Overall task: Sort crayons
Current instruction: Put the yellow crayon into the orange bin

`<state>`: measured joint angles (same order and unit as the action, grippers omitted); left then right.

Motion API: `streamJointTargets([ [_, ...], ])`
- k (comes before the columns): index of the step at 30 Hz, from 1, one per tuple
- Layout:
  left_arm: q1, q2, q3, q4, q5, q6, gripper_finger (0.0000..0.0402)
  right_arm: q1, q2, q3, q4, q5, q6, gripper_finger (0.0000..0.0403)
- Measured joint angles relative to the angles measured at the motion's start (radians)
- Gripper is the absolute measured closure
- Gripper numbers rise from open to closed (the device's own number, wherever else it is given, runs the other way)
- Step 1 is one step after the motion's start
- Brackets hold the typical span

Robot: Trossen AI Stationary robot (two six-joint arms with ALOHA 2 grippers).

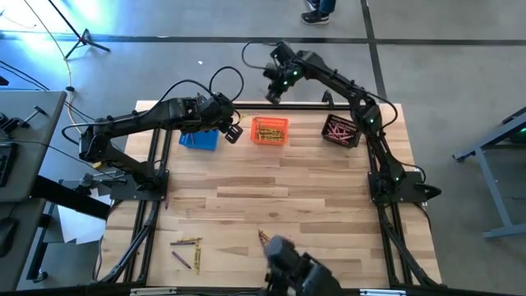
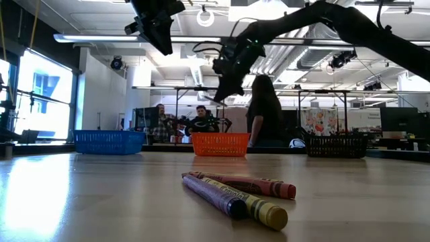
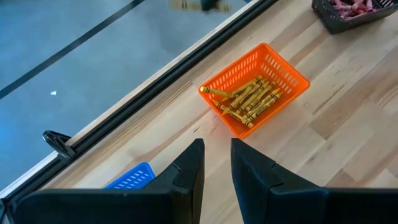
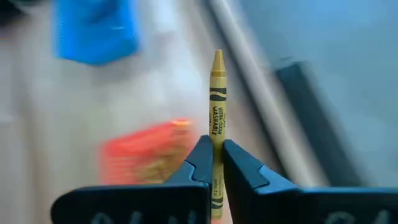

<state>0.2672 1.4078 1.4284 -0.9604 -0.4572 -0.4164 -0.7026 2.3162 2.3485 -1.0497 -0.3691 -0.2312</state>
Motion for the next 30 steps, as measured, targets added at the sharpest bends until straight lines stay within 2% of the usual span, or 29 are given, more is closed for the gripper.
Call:
streamJointTargets([
  [2,0.0,0.0,0.0,-0.002,0.001,0.0,0.0337,0.03,-0.007,-0.019,-0.025,-0.047,0.033,0.0396],
  [3,-0.001,0.0,0.0,-0.003,0.001,0.0,0.0337,0.048,-0.009,-0.027,-0.039,-0.036,0.038,0.0396],
  [5,-0.003,0.0,0.0,-0.008,0.002,0.0,0.0337,0.087,-0.01,-0.046,-0.076,0.031,0.017,0.0396],
  [8,-0.003,0.0,0.0,-0.015,0.003,0.002,0.0337,0.144,-0.01,-0.098,-0.085,0.196,-0.037,0.0396],
  [10,-0.003,0.0,0.0,-0.015,0.004,0.017,0.0337,0.171,-0.01,-0.128,-0.085,0.249,-0.043,0.0396],
  [16,-0.003,0.0,0.0,-0.016,0.005,0.06,0.0337,0.212,-0.01,-0.242,-0.049,0.264,-0.039,0.0383],
  [22,-0.006,0.0,0.0,-0.036,0.006,0.109,0.0337,0.22,-0.012,-0.261,-0.058,0.265,-0.005,0.0321],
  [26,-0.006,0.0,0.0,-0.125,0.018,0.127,0.0337,0.216,-0.014,-0.186,-0.232,0.265,0.071,0.0291],
  [30,-0.006,0.0,0.0,-0.264,0.045,0.14,0.0337,0.217,-0.017,-0.093,-0.498,0.265,0.121,0.0285],
])
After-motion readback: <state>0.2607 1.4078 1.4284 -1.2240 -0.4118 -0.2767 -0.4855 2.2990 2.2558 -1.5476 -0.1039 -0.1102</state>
